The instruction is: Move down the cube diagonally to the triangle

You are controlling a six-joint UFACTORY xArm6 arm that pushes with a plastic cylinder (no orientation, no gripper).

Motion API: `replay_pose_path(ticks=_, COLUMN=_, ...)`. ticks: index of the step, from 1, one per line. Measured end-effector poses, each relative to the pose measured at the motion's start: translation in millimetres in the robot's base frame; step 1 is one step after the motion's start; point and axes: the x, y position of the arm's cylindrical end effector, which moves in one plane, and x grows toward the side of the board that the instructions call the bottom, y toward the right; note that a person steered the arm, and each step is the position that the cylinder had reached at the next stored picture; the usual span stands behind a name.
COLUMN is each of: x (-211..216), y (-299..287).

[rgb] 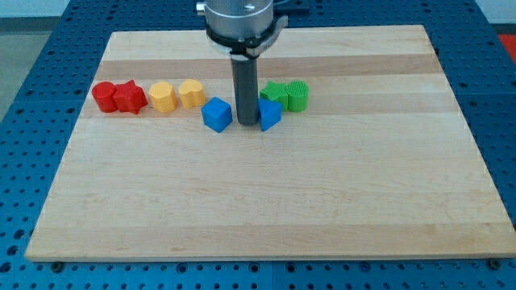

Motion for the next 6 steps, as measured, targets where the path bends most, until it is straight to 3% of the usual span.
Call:
replay_pose_path(ticks=2, x=-56, y=-18)
replay_pose_path(ticks=3, x=-43, y=-51)
replay_pose_path(ticks=4, x=7, y=-56)
replay_pose_path(ticks=5, x=31, y=-56)
replay_pose_path(ticks=6, x=-19, y=-60)
